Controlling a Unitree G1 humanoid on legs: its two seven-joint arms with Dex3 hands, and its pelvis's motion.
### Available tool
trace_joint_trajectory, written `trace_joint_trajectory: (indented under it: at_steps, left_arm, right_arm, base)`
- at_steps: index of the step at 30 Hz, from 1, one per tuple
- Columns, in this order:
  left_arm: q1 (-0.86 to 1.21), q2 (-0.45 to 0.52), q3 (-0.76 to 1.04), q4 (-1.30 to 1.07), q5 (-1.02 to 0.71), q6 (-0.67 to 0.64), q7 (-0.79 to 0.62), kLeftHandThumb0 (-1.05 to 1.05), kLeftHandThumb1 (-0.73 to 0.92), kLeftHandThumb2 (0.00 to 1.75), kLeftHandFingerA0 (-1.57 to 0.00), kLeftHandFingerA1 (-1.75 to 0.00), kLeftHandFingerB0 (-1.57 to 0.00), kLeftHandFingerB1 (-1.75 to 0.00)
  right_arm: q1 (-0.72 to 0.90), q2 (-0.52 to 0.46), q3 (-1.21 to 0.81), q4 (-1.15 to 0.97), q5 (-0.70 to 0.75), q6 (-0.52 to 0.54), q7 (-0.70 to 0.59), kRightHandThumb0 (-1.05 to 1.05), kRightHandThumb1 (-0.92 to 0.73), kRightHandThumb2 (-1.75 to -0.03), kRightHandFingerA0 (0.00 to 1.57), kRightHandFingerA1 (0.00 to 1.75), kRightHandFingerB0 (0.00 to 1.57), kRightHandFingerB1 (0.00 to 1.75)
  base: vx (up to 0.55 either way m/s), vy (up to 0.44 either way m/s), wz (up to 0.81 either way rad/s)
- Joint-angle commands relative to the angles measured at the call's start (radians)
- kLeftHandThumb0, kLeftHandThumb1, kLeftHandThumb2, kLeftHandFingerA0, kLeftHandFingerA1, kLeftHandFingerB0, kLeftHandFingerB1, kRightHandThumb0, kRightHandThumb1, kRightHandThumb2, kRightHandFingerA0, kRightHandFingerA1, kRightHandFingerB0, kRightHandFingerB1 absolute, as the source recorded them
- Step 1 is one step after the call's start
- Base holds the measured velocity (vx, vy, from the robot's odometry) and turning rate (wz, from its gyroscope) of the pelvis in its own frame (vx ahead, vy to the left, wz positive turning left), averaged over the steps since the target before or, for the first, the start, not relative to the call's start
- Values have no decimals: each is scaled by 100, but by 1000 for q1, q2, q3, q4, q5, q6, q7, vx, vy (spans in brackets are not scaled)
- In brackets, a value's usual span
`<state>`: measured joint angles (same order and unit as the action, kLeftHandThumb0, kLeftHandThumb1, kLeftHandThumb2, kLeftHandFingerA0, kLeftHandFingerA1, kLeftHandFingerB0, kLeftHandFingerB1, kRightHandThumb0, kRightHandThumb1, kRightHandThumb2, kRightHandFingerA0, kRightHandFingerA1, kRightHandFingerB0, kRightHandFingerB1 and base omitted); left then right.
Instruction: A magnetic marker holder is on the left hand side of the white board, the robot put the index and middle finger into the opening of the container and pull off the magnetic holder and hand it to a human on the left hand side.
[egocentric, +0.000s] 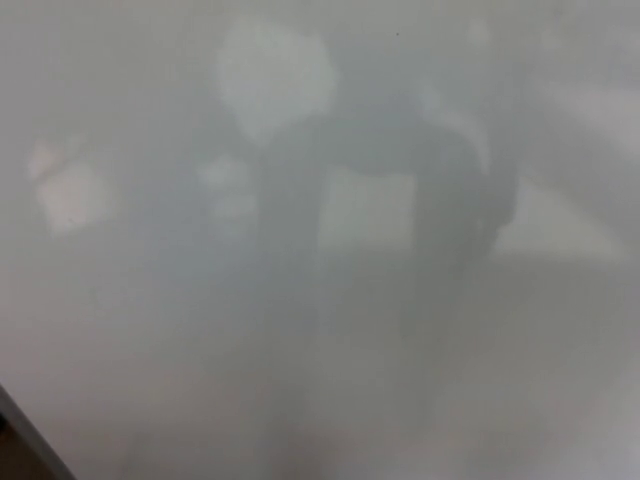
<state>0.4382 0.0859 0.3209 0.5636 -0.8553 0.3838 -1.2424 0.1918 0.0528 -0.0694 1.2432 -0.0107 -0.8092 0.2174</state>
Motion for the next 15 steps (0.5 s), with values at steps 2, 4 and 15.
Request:
trace_joint_trajectory:
  at_steps: [2, 4, 15]
  left_arm:
    - [-163, 22, -165, 345, 603, -642, 790, -44, 63, 60, -27, -36, -21, -29]
    - [-235, 34, -179, 388, 608, -652, 835, -42, 63, 60, -25, -36, -19, -28]
    - [-349, 50, -188, 455, 573, -662, 858, -23, 51, 100, -10, -53, -9, -51]
  right_arm:
    - [-53, -18, -28, 18, 22, 73, -2, -54, -73, -62, 80, 52, 39, 33]
    - [-114, -17, -27, 13, 20, 91, -14, -54, -73, -62, 81, 52, 40, 33]
    - [-199, -11, -46, 11, 36, 105, -8, -54, -74, -62, 81, 53, 38, 33]
  base:
    - [0, 0, 0]
    - [0, 0, 0]
    - [0, 0, 0]
